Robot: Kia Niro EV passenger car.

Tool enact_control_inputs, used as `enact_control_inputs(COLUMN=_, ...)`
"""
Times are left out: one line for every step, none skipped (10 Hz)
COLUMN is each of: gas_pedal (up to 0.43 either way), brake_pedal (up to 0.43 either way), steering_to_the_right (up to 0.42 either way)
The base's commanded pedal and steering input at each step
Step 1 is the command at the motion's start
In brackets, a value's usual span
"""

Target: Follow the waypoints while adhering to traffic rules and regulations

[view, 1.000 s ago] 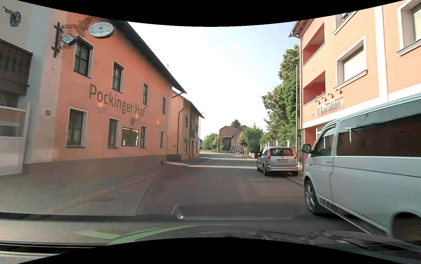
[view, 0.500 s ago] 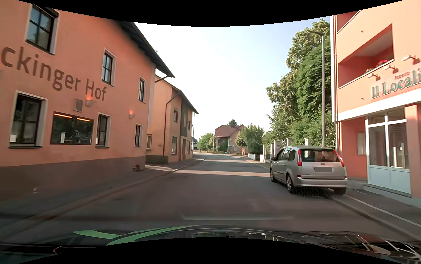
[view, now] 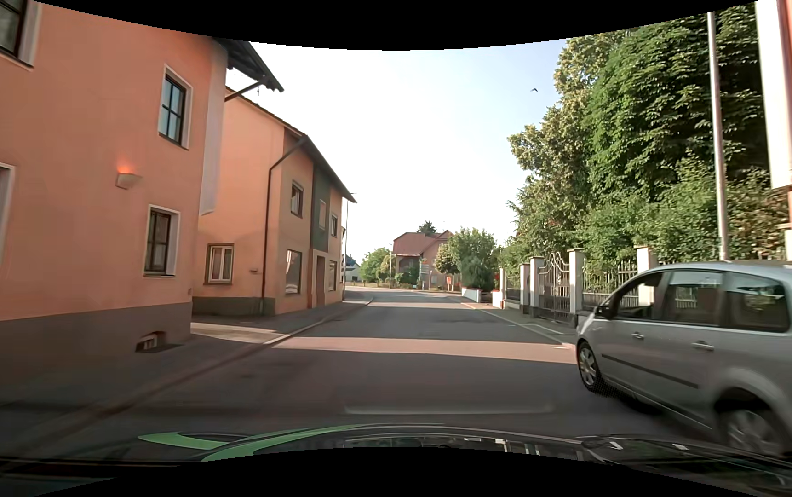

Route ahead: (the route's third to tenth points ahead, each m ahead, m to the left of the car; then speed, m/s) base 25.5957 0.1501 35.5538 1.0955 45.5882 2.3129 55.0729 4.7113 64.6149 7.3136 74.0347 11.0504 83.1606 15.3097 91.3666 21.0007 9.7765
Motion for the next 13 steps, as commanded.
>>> enact_control_inputs(gas_pedal=0.13, brake_pedal=0.0, steering_to_the_right=0.026)
enact_control_inputs(gas_pedal=0.13, brake_pedal=0.0, steering_to_the_right=0.026)
enact_control_inputs(gas_pedal=0.13, brake_pedal=0.0, steering_to_the_right=0.027)
enact_control_inputs(gas_pedal=0.13, brake_pedal=0.0, steering_to_the_right=0.03)
enact_control_inputs(gas_pedal=0.13, brake_pedal=0.0, steering_to_the_right=0.032)
enact_control_inputs(gas_pedal=0.13, brake_pedal=0.0, steering_to_the_right=0.033)
enact_control_inputs(gas_pedal=0.13, brake_pedal=0.0, steering_to_the_right=0.033)
enact_control_inputs(gas_pedal=0.13, brake_pedal=0.0, steering_to_the_right=0.033)
enact_control_inputs(gas_pedal=0.13, brake_pedal=0.0, steering_to_the_right=0.032)
enact_control_inputs(gas_pedal=0.13, brake_pedal=0.0, steering_to_the_right=0.03)
enact_control_inputs(gas_pedal=0.13, brake_pedal=0.0, steering_to_the_right=0.027)
enact_control_inputs(gas_pedal=0.13, brake_pedal=0.0, steering_to_the_right=0.024)
enact_control_inputs(gas_pedal=0.13, brake_pedal=0.0, steering_to_the_right=0.021)
